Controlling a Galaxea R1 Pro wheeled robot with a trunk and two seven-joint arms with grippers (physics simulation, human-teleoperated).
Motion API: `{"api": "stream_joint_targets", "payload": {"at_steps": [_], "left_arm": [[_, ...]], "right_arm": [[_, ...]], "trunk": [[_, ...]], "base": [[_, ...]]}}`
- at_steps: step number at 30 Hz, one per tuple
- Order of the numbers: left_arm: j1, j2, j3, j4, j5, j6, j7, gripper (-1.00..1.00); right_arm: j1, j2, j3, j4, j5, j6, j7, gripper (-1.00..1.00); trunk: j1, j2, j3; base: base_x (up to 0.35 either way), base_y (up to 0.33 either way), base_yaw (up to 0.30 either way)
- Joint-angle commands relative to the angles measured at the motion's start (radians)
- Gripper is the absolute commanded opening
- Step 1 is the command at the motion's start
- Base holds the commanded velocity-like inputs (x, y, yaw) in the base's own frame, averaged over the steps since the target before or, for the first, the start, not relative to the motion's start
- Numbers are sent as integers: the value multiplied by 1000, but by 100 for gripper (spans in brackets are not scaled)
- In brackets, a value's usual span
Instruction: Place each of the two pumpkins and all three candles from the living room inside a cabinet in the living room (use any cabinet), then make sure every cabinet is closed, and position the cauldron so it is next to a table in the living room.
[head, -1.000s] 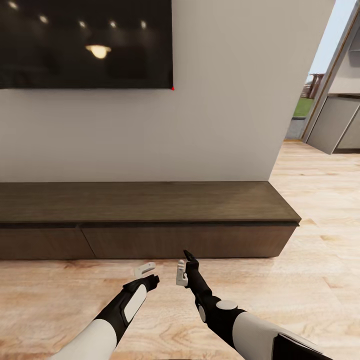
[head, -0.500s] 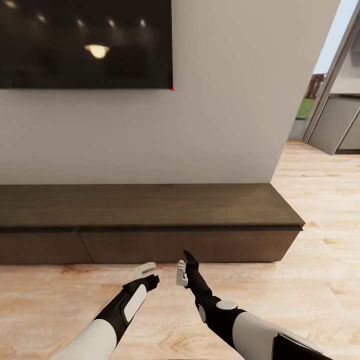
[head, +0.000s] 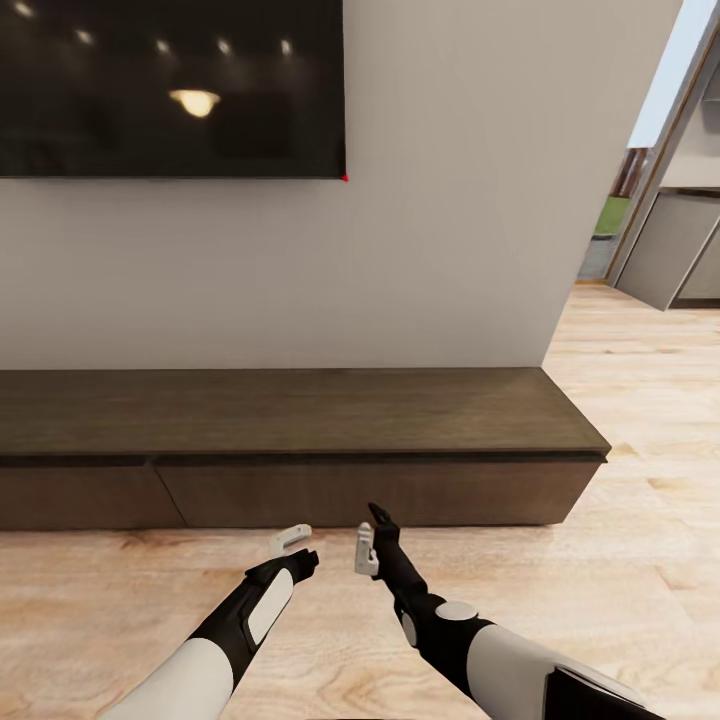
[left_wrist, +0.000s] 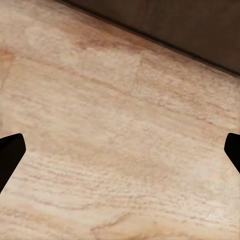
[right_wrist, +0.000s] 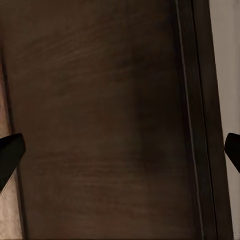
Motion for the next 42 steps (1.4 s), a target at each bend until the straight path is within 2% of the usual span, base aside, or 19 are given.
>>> {"api": "stream_joint_targets", "payload": {"at_steps": [1,27,42], "left_arm": [[0,1,-7,-2,10,3,9,100],[0,1,-7,-2,10,3,9,100],[0,1,-7,-2,11,3,10,100]], "right_arm": [[0,1,-2,3,5,-14,-3,100],[1,1,-1,7,3,-34,-3,100],[1,1,-1,7,3,-35,-3,100]], "trunk": [[0,0,-1],[0,0,-1],[0,0,-1]], "base": [[0,0,0],[11,0,0],[85,0,0]]}}
